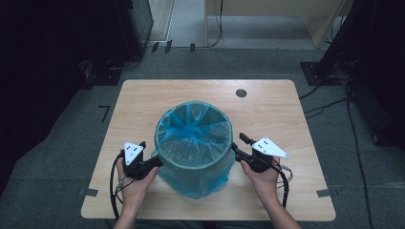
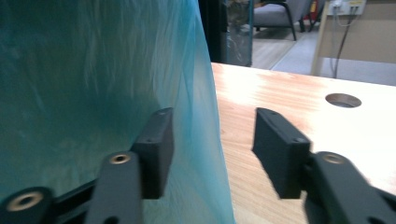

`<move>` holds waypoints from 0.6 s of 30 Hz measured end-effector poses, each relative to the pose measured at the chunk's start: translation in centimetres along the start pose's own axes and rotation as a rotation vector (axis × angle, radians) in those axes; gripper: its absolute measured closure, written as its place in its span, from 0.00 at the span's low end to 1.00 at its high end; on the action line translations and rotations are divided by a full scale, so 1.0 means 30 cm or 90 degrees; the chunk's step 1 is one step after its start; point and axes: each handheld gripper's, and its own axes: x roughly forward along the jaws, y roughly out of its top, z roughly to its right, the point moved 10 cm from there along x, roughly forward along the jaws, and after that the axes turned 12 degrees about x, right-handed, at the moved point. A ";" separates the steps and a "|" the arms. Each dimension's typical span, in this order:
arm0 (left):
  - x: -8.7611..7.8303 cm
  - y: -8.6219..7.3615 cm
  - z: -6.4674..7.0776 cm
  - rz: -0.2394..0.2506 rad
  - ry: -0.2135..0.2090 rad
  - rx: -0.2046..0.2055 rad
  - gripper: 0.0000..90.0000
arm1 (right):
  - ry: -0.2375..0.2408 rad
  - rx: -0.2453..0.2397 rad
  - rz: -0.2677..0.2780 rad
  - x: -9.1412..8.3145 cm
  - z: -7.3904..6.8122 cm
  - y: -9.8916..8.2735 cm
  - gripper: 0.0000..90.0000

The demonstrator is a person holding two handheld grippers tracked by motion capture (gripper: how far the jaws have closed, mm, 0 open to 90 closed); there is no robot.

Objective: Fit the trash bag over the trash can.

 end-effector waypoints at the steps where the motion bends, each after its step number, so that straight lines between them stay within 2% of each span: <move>1: -0.004 -0.001 -0.004 -0.007 0.002 0.003 0.19 | 0.005 0.003 0.000 -0.003 0.000 0.008 0.48; 3: -0.010 -0.004 -0.011 -0.018 -0.001 0.005 0.15 | 0.018 0.012 -0.005 -0.010 -0.005 0.023 0.42; 4: -0.013 -0.005 -0.015 -0.022 -0.003 0.010 0.12 | 0.014 0.009 -0.008 -0.013 -0.001 0.030 0.40; 5: -0.015 -0.007 -0.018 -0.027 -0.002 0.011 0.12 | 0.003 0.007 -0.016 -0.017 0.007 0.037 0.37; 10: -0.014 -0.027 -0.037 -0.053 0.002 0.006 0.12 | 0.014 0.001 -0.030 -0.028 0.017 0.066 0.30; 14: -0.021 -0.031 -0.056 -0.055 0.004 0.005 0.12 | 0.020 -0.014 -0.029 -0.044 0.020 0.098 0.29; 16: -0.027 -0.043 -0.065 -0.061 0.003 0.011 0.12 | 0.025 -0.024 -0.023 -0.056 0.021 0.124 0.32; 18: -0.034 -0.062 -0.075 -0.069 0.000 0.009 0.12 | 0.037 -0.044 -0.016 -0.072 0.019 0.153 0.40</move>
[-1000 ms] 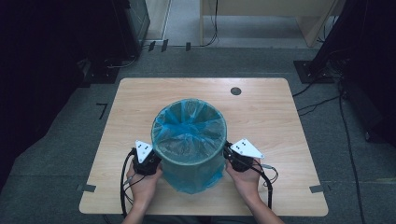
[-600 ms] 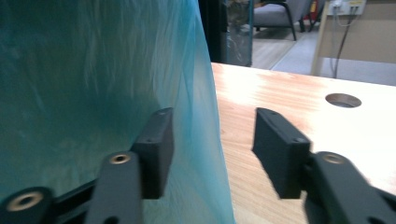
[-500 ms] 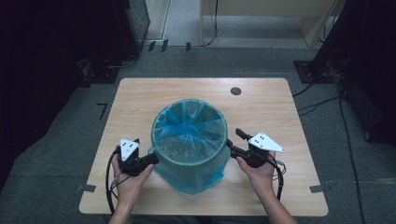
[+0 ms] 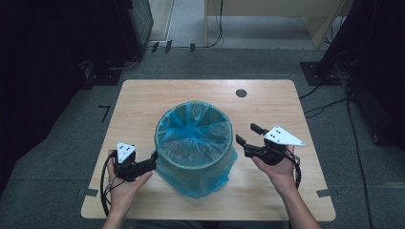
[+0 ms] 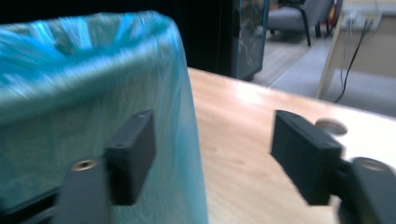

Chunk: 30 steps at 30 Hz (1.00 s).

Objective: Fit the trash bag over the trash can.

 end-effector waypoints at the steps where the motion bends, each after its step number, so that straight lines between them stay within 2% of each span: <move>1: -0.002 -0.012 -0.006 -0.004 0.000 0.000 0.12 | 0.009 -0.007 0.011 -0.011 -0.004 0.018 0.46; 3: -0.007 -0.034 -0.019 -0.014 0.001 0.002 0.12 | 0.038 -0.018 0.022 -0.031 -0.018 0.048 0.51; 5: -0.010 -0.052 -0.031 -0.020 0.001 0.000 0.12 | 0.047 -0.032 0.037 -0.044 -0.020 0.076 0.60; 8: -0.017 -0.073 -0.048 -0.027 0.006 -0.002 0.12 | 0.091 -0.051 0.041 -0.052 -0.035 0.098 0.67; 14: -0.020 -0.121 -0.070 -0.047 0.005 0.003 0.12 | 0.150 -0.147 0.020 -0.049 -0.090 0.121 0.79; 20: -0.020 -0.161 -0.099 -0.068 0.007 0.007 0.12 | 0.227 -0.221 0.010 -0.057 -0.165 0.161 1.00; 23: -0.012 -0.180 -0.104 -0.079 0.009 0.013 0.12 | 0.250 -0.257 0.003 -0.057 -0.207 0.176 1.00; 25: -0.004 -0.186 -0.101 -0.082 0.007 0.014 0.12 | 0.270 -0.293 -0.002 -0.053 -0.245 0.181 1.00; 30: 0.013 -0.219 -0.090 -0.109 -0.011 0.026 0.12 | 0.319 -0.351 -0.025 -0.040 -0.337 0.187 1.00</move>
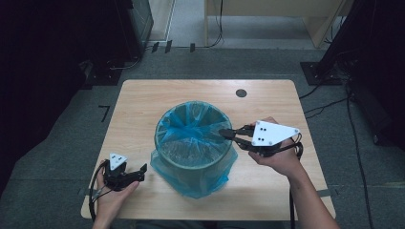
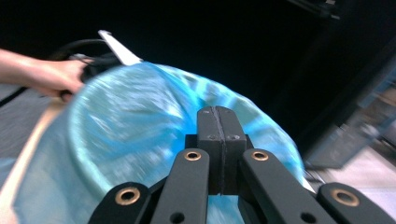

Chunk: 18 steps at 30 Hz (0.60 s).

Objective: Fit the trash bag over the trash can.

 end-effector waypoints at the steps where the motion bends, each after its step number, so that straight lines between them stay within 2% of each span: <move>1: 0.004 -0.008 0.001 -0.008 -0.003 0.002 0.12 | 0.015 -0.010 -0.005 0.012 -0.013 0.010 1.00; 7: 0.025 -0.039 0.001 -0.038 -0.012 0.007 0.12 | 0.109 -0.065 -0.052 0.097 -0.084 0.053 1.00; 12: 0.038 -0.059 0.003 -0.058 -0.012 0.015 0.12 | 0.153 -0.098 -0.090 0.167 -0.117 0.071 1.00; 18: 0.045 -0.062 0.005 -0.058 -0.009 0.018 0.12 | 0.192 -0.140 -0.145 0.251 -0.155 0.077 1.00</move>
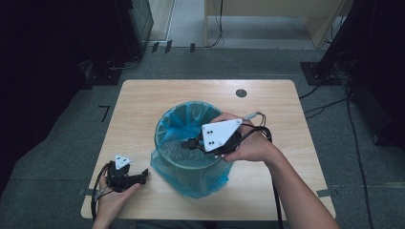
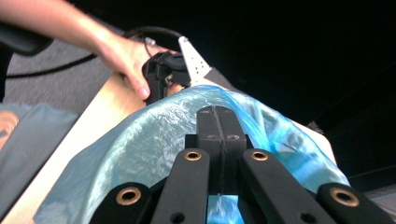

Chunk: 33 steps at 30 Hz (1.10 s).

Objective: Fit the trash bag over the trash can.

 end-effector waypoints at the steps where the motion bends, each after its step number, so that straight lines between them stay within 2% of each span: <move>1: 0.001 0.000 0.000 0.000 0.002 0.003 0.12 | 0.006 -0.006 -0.011 0.014 0.000 0.002 1.00; 5: 0.002 0.001 0.004 0.005 0.002 0.006 0.12 | 0.027 -0.030 -0.050 0.072 0.002 0.002 1.00; 8: 0.003 0.002 0.006 0.013 0.005 0.005 0.12 | 0.026 -0.056 -0.076 0.116 0.009 -0.002 1.00; 12: 0.009 0.007 0.010 0.030 0.009 0.004 0.12 | 0.035 -0.120 -0.091 0.175 0.012 -0.015 1.00; 15: 0.010 0.008 0.011 0.034 0.010 0.004 0.12 | 0.049 -0.160 -0.126 0.222 0.008 -0.050 1.00; 17: 0.010 0.007 0.011 0.035 0.009 0.006 0.12 | 0.063 -0.174 -0.146 0.244 0.002 -0.072 1.00; 22: 0.011 0.009 0.012 0.037 0.009 0.006 0.12 | 0.105 -0.183 -0.197 0.283 -0.007 -0.130 1.00; 26: 0.013 0.010 0.012 0.039 0.009 0.006 0.12 | 0.159 -0.179 -0.230 0.302 -0.025 -0.181 1.00; 30: 0.013 0.010 0.012 0.040 0.009 0.006 0.12 | 0.192 -0.195 -0.246 0.319 -0.038 -0.221 1.00; 33: 0.014 0.011 0.012 0.041 0.010 0.006 0.12 | 0.209 -0.196 -0.260 0.324 -0.047 -0.243 1.00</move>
